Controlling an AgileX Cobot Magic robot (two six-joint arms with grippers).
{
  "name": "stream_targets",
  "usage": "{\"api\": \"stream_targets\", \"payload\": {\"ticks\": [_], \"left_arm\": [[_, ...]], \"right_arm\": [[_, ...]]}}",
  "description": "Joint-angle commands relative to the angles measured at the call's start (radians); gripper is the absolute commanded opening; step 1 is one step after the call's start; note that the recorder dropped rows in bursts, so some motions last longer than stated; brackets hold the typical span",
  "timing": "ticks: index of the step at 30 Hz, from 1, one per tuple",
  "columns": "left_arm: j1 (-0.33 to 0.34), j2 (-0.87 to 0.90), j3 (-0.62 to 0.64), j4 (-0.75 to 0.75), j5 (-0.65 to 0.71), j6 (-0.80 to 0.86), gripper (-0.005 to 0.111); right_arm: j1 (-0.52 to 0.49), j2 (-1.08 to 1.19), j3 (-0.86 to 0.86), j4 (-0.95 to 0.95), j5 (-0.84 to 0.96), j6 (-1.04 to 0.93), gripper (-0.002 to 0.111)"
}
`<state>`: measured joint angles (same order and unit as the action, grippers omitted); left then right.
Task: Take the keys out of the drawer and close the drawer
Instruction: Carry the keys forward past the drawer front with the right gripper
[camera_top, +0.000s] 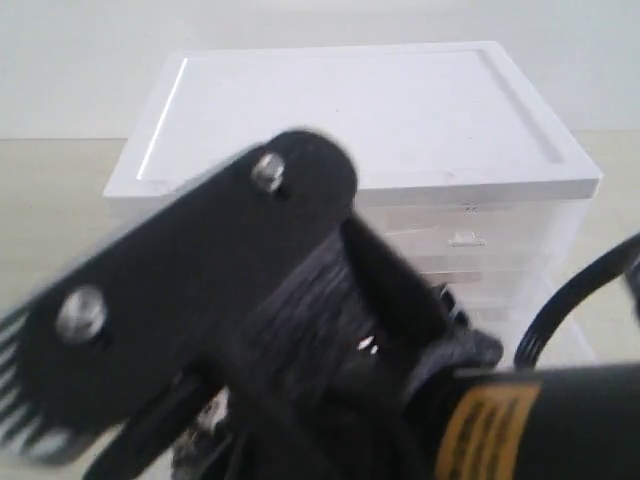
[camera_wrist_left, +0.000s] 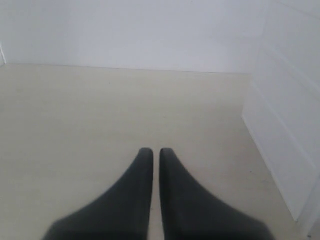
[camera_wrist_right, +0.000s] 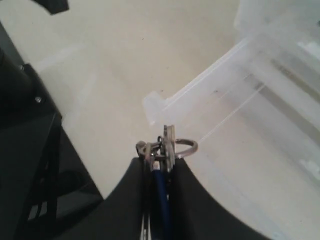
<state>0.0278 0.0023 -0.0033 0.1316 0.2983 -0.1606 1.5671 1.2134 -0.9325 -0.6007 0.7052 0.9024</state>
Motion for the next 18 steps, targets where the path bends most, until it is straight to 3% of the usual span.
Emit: {"api": "stream_targets", "payload": {"ticks": [1,10,18], "left_arm": [[0.002,-0.002,0.003,-0.007,0.001,0.004,0.005],[0.002,-0.002,0.003,-0.007,0.001,0.004,0.005],[0.002,-0.002,0.003,-0.007,0.001,0.004,0.005]], "right_arm": [[0.040,0.088,0.002,0.017,0.004,-0.004,0.000],[0.038,0.325,0.002,-0.014,-0.002,0.001,0.000],[0.037,0.498,0.002,-0.295,0.136,0.210,0.000]]}}
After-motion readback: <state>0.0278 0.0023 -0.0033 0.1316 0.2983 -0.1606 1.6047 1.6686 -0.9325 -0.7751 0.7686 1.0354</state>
